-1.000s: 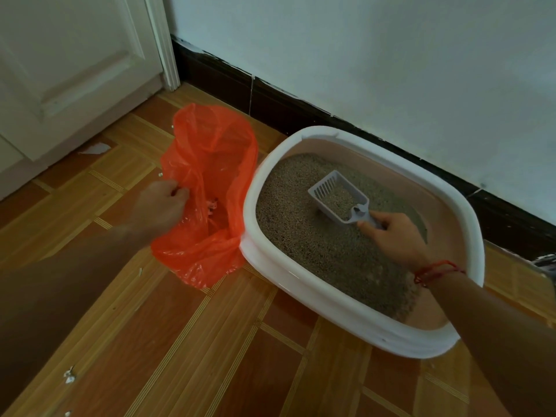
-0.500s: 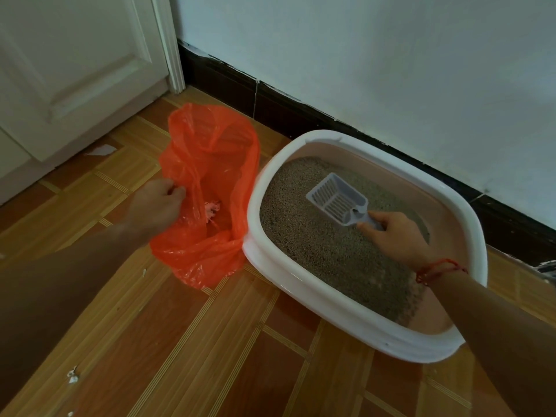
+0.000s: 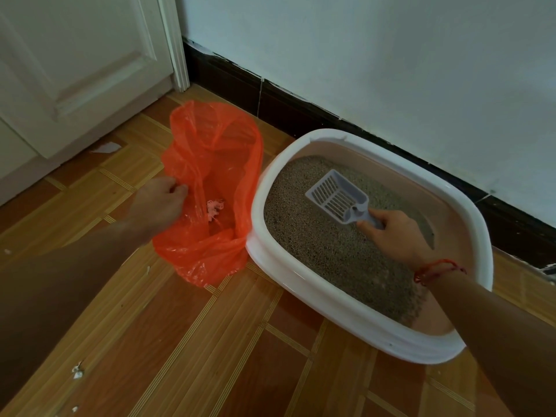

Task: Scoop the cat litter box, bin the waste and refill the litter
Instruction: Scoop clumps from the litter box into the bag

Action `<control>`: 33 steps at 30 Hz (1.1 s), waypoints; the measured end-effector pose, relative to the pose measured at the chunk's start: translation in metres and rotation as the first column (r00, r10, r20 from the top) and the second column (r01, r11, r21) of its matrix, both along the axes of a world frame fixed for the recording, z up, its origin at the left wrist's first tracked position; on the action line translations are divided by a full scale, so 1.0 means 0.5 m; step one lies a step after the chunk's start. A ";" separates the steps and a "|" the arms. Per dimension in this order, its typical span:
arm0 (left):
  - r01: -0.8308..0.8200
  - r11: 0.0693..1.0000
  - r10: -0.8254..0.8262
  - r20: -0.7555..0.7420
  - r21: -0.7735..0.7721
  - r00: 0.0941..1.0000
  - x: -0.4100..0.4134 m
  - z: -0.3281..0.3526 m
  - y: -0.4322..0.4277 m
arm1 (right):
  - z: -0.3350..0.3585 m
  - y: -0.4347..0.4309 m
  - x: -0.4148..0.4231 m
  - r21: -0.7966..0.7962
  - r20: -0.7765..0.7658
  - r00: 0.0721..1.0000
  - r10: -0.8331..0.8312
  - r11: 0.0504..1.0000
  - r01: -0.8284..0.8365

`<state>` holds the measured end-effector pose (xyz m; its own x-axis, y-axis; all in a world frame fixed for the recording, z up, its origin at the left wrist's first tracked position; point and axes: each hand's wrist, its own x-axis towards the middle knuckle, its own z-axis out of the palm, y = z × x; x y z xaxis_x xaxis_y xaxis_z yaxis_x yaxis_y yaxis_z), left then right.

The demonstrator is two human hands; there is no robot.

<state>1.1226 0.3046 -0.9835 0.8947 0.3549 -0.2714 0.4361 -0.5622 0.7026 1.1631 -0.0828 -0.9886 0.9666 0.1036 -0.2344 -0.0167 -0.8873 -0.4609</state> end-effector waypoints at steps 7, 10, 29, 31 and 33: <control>0.023 0.998 -0.024 0.015 0.058 1.000 -0.002 0.004 -0.008 | 0.018 0.030 0.002 0.003 0.048 0.998 0.050 0.999 -0.051; 0.031 0.998 -0.033 0.024 0.058 0.999 -0.007 0.012 -0.002 | 0.030 0.061 0.013 0.022 0.078 0.994 0.077 0.997 -0.079; -0.128 0.978 0.124 0.036 0.166 0.992 -0.111 0.054 0.183 | 0.101 0.338 0.035 0.154 0.005 0.982 0.187 0.970 -0.186; -0.164 0.971 0.160 0.038 0.173 0.986 -0.136 0.054 0.217 | 0.101 0.371 0.035 0.180 -0.007 0.983 0.186 0.967 -0.182; -0.207 0.961 0.205 0.032 0.185 0.978 -0.158 0.051 0.246 | 0.099 0.404 0.038 0.202 -0.024 0.982 0.186 0.963 -0.178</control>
<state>1.0437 0.4276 -0.9577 0.7998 0.5751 -0.1718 0.5480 -0.5828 0.6000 1.1822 0.1193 -0.9389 0.9168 0.3255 -0.2314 0.1135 -0.7679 -0.6304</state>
